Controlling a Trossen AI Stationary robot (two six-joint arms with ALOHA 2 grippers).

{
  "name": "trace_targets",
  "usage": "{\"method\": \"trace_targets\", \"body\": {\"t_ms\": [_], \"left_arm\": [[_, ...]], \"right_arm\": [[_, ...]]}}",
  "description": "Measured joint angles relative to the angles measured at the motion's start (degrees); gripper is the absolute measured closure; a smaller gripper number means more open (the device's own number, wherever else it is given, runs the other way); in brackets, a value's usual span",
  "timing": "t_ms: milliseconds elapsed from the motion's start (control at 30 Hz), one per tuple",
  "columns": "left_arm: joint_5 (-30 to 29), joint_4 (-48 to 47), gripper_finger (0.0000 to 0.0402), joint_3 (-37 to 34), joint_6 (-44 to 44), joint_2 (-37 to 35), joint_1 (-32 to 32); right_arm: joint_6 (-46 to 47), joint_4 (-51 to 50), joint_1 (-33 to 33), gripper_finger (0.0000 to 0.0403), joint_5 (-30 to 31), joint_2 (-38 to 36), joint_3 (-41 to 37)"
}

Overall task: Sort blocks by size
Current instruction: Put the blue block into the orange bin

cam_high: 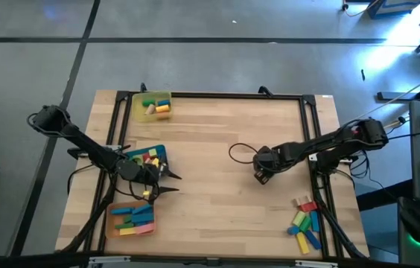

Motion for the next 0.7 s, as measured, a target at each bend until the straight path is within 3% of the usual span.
{"method": "trace_targets", "body": {"t_ms": [267, 700], "left_arm": [[-0.1, -0.1, 0.0219, 0.9, -2.5, 0.0, -1.2], [-1.4, -0.1, 0.0219, 1.0, -10.4, 0.0, -9.3]], "right_arm": [[-0.2, 6.5, 7.8, 0.0297, 7.2, 0.1, 6.4], [-9.7, 42.5, 16.1, 0.0294, 18.6, 0.8, 7.2]]}}
